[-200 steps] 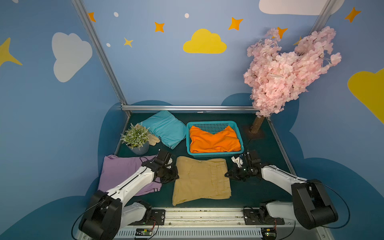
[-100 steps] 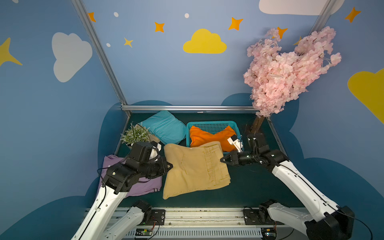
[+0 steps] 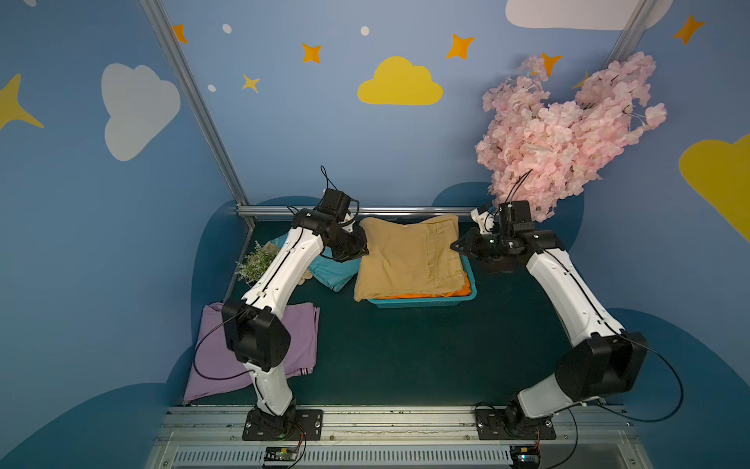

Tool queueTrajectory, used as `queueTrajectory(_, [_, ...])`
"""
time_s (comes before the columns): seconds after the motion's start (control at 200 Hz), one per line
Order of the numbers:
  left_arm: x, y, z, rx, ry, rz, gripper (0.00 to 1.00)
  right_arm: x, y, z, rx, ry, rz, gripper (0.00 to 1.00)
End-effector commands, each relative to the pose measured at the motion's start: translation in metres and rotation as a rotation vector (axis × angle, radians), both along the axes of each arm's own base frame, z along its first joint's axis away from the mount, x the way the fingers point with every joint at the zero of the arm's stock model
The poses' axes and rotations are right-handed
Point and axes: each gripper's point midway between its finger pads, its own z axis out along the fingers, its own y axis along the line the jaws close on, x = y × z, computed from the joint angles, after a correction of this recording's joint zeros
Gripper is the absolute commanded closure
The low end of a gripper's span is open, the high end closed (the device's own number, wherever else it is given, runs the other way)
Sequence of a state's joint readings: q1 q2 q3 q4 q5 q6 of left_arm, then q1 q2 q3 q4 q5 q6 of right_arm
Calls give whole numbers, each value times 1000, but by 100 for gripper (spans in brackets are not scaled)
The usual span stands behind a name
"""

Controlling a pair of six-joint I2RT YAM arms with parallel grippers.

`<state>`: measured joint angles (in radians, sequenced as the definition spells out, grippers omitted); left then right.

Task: Put the folded long pants in the basket
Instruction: Place the long pant in the basket.

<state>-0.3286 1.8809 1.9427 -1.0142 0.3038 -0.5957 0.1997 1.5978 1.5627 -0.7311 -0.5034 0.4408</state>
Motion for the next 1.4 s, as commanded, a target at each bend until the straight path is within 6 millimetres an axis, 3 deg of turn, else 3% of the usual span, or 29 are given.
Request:
queueTrajectory(0.0, [18,-7,3,-22,21,-27,97,19,-16,-6,-92,8,-57,100])
queueTrajectory(0.145, [34,-20,-23,-25,91,-42,97,35,-33,-32,-178,47,-88,100])
queueTrajectory(0.3, [33,-34,-46,-8,142,-57,97,40,-47,-54,-216,108,-113,100])
queueTrajectory(0.526, [36,-32,-81,34,225,3,97,54,-60,-83,-302,174,-119,100])
queueTrajectory(0.806, [28,-24,-117,110,283,8,97,61,-56,-120,-347,284,-65,100])
queueTrajectory(0.956, [25,-19,-127,142,293,8,97,56,-59,-132,-381,304,-62,100])
queueTrajectory(1.101, [22,-23,-122,131,284,-12,96,52,-59,-134,-389,307,-54,100])
queueTrajectory(1.161, [22,-23,-117,127,271,-19,92,50,-58,-130,-377,294,-52,100])
queueTrajectory(1.191, [23,-23,-112,124,261,-19,88,48,-56,-127,-370,287,-52,91])
queueTrajectory(1.282, [25,-25,-93,104,218,-24,57,41,-51,-116,-351,257,-48,71])
queueTrajectory(1.397, [26,-25,-62,86,143,-29,35,31,-45,-106,-340,233,-42,60])
